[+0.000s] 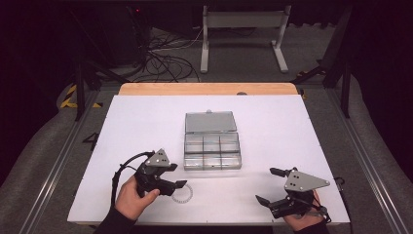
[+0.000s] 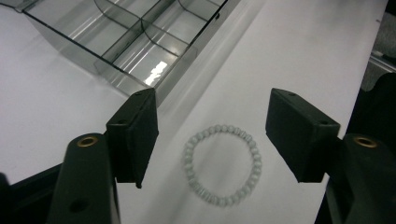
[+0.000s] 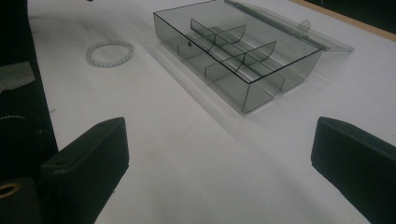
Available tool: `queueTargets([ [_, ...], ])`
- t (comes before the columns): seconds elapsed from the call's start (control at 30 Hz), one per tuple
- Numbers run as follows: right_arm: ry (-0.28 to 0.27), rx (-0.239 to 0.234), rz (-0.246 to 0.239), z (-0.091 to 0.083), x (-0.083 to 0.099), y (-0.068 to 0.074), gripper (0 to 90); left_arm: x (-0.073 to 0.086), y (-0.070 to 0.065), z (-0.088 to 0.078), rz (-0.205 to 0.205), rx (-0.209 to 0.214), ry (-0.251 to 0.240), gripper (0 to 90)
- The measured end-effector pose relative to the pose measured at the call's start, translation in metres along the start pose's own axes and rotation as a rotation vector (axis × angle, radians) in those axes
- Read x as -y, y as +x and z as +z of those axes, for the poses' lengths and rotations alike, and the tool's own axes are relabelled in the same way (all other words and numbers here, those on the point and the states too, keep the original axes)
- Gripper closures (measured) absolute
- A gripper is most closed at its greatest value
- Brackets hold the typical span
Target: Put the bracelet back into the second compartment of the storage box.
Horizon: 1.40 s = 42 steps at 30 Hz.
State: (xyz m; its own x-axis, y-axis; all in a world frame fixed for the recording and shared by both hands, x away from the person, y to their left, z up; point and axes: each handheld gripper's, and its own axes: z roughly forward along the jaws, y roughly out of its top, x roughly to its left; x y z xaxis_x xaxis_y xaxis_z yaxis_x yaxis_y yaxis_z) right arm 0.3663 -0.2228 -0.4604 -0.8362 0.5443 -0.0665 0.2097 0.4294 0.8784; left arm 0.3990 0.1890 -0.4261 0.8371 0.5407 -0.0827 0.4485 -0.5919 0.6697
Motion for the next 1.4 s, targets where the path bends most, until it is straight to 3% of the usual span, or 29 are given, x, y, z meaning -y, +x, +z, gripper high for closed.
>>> queueTargets([
  [0.13,0.004,-0.002,0.001,0.001,0.0,0.0,4.7,-0.001,0.001,0.003,0.012,0.008,0.041,39.1],
  [0.3,0.005,-0.004,0.001,0.001,0.0,0.0,4.9,-0.002,0.0,0.007,0.044,-0.037,0.095,39.7],
  [0.63,0.006,-0.006,0.001,0.001,0.0,0.0,4.9,-0.003,0.004,0.013,0.049,-0.014,0.142,46.9],
  [0.87,0.007,-0.006,-0.001,0.001,0.0,0.0,5.0,-0.005,0.002,0.022,0.087,-0.044,0.224,50.0],
  [1.4,0.013,-0.014,0.001,0.001,0.0,0.0,5.2,-0.005,0.009,0.039,0.068,-0.011,0.324,65.0],
])
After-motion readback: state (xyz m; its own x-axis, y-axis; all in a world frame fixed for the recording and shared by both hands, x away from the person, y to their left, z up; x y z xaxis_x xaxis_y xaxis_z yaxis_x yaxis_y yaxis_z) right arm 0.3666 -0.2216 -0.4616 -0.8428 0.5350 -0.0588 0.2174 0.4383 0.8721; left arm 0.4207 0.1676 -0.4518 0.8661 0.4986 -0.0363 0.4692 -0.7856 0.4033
